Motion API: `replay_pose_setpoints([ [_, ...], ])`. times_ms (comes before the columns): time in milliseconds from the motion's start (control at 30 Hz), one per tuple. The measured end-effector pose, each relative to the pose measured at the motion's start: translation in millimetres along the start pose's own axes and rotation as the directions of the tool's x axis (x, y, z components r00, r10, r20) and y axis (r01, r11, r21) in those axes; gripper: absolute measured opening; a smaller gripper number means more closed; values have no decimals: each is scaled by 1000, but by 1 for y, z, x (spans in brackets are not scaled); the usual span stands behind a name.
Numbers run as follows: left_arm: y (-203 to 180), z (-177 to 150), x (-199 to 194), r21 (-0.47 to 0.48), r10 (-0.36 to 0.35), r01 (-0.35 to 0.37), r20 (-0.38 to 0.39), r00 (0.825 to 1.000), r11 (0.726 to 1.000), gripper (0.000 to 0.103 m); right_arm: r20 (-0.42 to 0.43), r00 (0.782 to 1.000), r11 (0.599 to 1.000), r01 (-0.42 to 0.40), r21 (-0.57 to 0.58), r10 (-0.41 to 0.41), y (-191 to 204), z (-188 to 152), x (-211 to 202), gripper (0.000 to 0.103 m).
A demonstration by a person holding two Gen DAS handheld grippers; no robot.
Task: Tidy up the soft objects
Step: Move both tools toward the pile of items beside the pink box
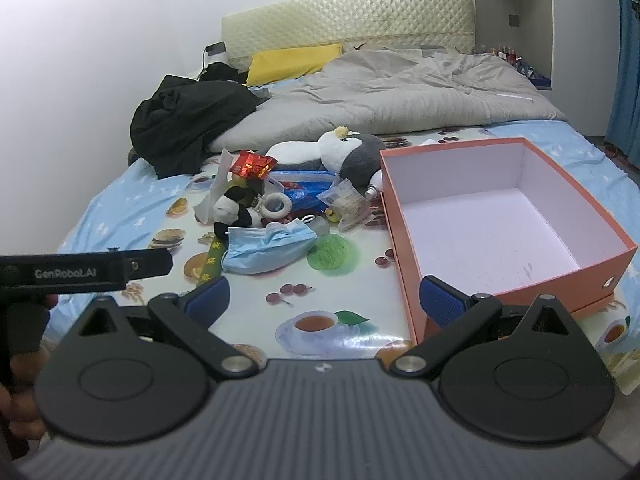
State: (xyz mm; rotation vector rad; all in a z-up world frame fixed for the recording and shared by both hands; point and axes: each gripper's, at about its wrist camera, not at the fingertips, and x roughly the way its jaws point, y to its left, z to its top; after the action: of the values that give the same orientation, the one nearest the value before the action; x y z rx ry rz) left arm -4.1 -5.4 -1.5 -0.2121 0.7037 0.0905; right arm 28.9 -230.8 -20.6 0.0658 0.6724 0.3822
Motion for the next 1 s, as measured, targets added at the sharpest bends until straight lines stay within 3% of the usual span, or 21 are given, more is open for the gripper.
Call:
replay_pose_setpoints([
  [1000,-4,-11,17,12,-14,15,-35,999,1000,103,-10,999,999,42,17,-41,-6,-12,7,103],
])
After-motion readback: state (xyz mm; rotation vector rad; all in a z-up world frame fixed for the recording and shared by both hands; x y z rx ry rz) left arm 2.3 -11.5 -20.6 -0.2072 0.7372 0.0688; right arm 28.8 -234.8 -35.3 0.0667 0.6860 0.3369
